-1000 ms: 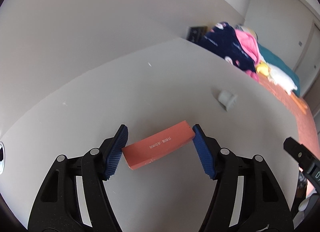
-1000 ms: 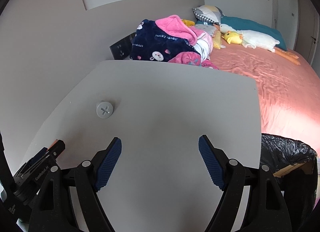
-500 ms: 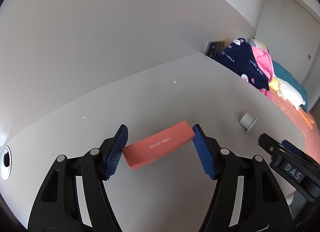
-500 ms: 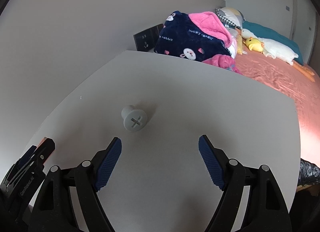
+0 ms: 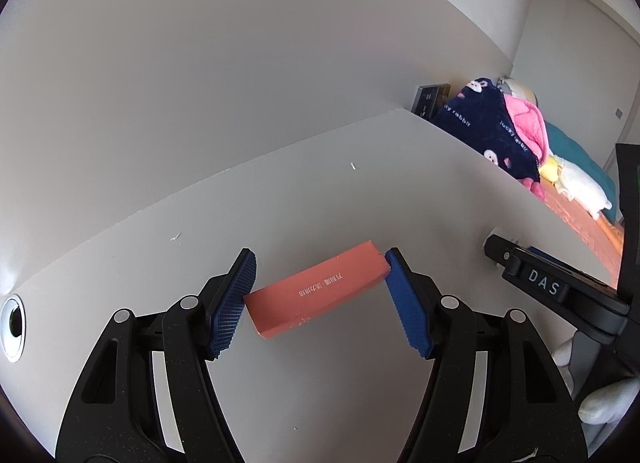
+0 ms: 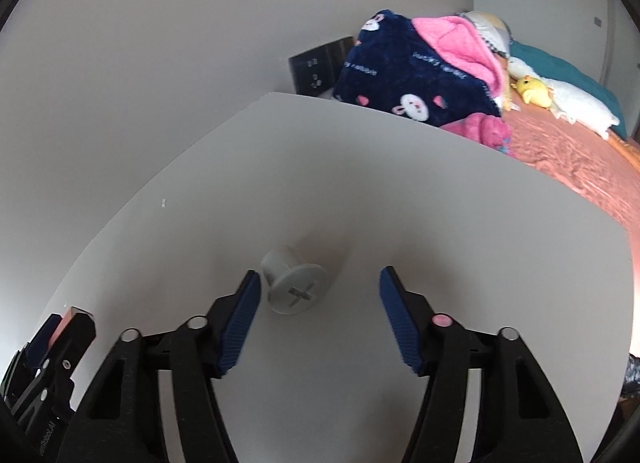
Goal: Collect trash
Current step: 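Lift the pink box with the left gripper while the right grasps the grey knob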
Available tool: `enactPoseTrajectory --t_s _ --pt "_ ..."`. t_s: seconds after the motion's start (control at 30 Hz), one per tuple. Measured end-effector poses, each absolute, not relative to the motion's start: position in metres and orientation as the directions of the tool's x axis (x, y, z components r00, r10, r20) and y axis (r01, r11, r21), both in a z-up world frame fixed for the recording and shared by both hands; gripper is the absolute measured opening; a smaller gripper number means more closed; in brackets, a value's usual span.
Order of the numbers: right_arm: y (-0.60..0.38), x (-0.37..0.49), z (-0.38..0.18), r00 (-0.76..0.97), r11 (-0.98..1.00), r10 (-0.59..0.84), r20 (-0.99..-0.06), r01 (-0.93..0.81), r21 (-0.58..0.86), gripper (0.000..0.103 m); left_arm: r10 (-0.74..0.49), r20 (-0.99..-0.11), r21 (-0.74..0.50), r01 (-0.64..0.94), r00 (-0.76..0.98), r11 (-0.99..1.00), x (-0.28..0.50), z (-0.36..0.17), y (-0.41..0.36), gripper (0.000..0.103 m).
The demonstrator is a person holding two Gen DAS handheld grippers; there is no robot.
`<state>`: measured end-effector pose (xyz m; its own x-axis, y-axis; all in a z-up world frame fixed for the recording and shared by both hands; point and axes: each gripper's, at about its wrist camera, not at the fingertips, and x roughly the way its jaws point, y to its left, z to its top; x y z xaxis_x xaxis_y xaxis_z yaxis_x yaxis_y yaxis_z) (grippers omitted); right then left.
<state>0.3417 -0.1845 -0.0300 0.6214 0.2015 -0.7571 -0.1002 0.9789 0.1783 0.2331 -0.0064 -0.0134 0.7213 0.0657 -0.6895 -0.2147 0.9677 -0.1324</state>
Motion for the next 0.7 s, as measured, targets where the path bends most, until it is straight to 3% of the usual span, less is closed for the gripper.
enactPoseTrajectory --t_s 0.07,0.1,0.27,0.7 --pt "-0.181 0.344 -0.03 0.622 0.981 0.196 -0.758 -0.118 0.157 0.045 0.063 -0.692 -0.135 -0.215 0.719 0.967 0.233 -0.014 -0.005 0.065" --pt "-0.18 0.345 -0.03 0.619 0.981 0.195 -0.761 -0.127 0.149 0.034 0.059 -0.694 -0.138 -0.213 0.717 0.967 0.233 -0.014 -0.005 0.065" --pt "-0.18 0.333 -0.03 0.622 0.987 0.159 -0.767 -0.122 0.106 0.033 0.043 -0.699 -0.139 -0.195 0.714 0.971 0.234 -0.015 -0.007 0.065" --pt "-0.205 0.296 -0.027 0.597 0.979 0.205 -0.775 -0.112 0.172 0.033 0.03 -0.694 -0.114 -0.152 0.719 0.982 0.228 -0.013 -0.017 0.065"
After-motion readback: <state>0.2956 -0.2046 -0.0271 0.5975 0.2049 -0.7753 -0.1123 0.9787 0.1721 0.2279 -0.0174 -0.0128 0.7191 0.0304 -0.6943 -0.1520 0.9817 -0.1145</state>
